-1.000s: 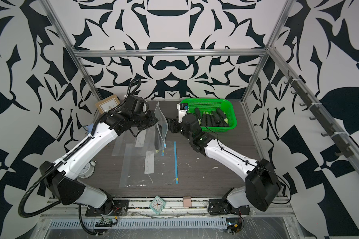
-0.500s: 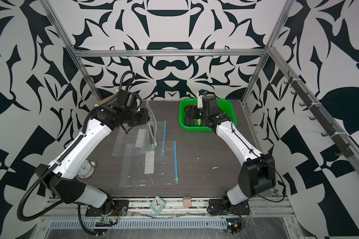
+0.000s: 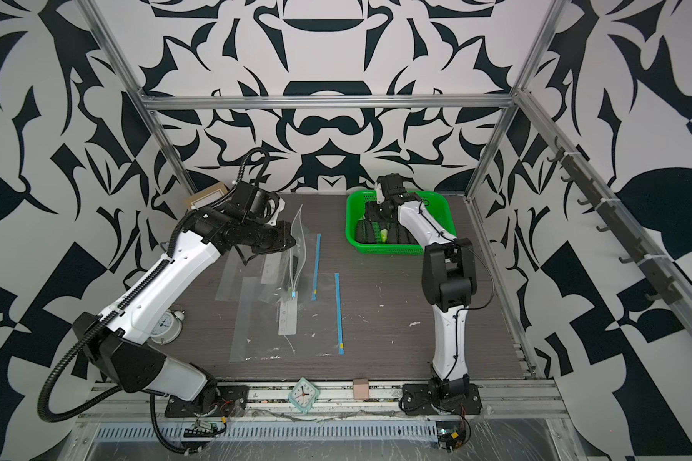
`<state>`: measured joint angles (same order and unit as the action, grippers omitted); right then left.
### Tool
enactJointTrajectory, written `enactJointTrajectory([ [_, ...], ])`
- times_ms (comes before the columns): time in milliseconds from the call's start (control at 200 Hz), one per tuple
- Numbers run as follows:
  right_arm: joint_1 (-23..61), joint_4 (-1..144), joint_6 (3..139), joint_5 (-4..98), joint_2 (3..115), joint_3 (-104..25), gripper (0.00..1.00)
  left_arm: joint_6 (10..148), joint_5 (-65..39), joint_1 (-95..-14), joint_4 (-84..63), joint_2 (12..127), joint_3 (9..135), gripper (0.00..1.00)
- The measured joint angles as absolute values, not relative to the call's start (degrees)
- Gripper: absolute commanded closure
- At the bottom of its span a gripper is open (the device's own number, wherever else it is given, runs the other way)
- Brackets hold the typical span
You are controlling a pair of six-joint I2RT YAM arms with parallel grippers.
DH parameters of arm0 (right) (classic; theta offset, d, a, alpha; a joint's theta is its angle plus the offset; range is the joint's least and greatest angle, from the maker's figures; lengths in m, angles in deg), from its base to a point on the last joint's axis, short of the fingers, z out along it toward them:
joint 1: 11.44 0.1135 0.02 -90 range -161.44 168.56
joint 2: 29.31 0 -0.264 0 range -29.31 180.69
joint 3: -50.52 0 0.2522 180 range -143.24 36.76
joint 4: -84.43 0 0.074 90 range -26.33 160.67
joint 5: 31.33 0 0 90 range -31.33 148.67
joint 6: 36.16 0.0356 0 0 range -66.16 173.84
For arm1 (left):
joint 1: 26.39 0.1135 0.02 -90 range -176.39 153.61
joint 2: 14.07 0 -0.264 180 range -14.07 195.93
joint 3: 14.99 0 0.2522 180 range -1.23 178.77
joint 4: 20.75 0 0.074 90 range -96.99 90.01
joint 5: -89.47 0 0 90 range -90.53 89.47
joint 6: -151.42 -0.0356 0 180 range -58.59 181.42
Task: Place the eggplant in a zip-top bag and seal the zipper
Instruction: Pick up the eggplant from the basket.
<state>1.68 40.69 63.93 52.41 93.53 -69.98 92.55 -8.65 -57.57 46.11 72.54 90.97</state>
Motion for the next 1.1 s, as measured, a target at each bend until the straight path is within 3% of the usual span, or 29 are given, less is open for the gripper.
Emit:
enactJointTrajectory([
  [360,1.29,36.41,61.92,57.81,104.35,-81.39,0.47,100.27,-7.19,-57.52,37.94,69.11,82.27,1.0],
  [1100,1.0,34.96,59.8,62.96,115.15,-93.1,0.5,104.05,-5.44,-57.52,34.33,68.12,80.48,1.0],
])
